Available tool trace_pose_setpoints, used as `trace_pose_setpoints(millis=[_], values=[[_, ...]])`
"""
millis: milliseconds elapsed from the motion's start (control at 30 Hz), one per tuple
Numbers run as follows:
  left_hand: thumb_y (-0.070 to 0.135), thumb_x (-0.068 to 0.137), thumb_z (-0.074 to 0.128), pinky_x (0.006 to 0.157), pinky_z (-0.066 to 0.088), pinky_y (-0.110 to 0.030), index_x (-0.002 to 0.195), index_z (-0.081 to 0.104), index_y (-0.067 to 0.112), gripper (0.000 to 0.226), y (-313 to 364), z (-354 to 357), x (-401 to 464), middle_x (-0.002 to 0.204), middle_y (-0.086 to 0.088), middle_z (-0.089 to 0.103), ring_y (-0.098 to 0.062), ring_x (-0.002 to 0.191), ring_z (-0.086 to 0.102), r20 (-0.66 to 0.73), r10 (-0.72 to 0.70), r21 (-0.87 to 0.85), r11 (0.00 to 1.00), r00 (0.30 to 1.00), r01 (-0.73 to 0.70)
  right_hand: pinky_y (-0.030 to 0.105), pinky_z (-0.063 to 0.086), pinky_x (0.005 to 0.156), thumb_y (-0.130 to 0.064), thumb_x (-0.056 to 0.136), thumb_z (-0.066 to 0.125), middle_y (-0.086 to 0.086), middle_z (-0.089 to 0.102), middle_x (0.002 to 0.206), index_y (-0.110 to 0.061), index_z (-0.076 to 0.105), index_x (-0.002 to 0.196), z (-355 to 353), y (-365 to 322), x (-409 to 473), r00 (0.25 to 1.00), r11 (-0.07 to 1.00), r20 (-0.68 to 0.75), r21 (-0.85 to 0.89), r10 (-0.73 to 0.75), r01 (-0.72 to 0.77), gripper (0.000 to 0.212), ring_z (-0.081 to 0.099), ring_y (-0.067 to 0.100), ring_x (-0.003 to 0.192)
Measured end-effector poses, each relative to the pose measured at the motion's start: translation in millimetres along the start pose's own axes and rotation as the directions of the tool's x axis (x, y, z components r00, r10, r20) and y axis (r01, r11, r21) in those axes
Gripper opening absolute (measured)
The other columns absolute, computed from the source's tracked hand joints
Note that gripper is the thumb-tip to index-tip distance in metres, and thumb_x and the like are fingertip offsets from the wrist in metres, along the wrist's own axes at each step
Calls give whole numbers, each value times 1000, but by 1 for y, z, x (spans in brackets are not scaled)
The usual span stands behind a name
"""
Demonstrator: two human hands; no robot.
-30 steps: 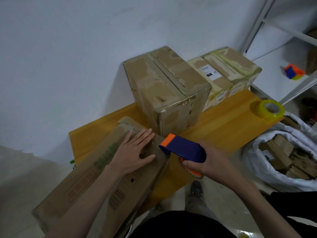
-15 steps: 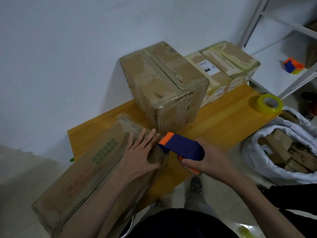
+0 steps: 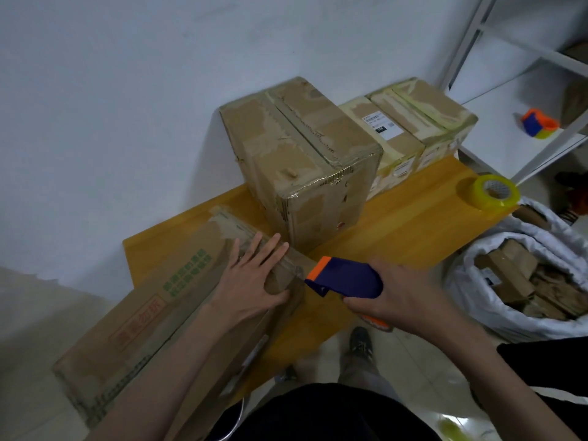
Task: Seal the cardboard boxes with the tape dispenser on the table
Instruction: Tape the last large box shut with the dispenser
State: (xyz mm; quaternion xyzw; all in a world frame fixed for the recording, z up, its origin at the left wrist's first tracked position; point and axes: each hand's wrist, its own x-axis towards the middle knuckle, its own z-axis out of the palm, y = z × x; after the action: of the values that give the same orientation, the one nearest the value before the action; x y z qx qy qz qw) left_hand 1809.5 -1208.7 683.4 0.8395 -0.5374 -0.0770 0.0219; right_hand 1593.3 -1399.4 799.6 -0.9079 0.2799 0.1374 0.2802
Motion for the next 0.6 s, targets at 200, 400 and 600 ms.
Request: trace_pose_setpoints(millis=[200,400,600], values=[[85,81,34,123,-10,-55,159,0,39,97,2,1,0,167,13,-8,-21,154,-12,14,-10,-4,1000,1000,10,28,33,51,-56,75,70,-3,50,79,-26,37,80,13,-21,11,1000,998,-12,-62,15,-16,45,47,13,64],[82,84,37,123,-3,-57,160,4,39,93,4,2,-3,167,15,-6,-19,155,-10,-29,5,-33,999,1000,-6,28,36,56,-54,77,73,-6,46,80,-22,45,93,13,-36,19,999,989,-34,-141,-38,32,46,49,15,70],[82,85,35,123,-4,-58,160,3,38,92,6,3,-2,167,16,-7,-20,155,-10,-28,13,-32,999,1000,-14,29,33,58,-52,77,74,-5,38,80,-18,46,95,2,-41,25,997,981,31,-175,-73,78,48,48,21,81]])
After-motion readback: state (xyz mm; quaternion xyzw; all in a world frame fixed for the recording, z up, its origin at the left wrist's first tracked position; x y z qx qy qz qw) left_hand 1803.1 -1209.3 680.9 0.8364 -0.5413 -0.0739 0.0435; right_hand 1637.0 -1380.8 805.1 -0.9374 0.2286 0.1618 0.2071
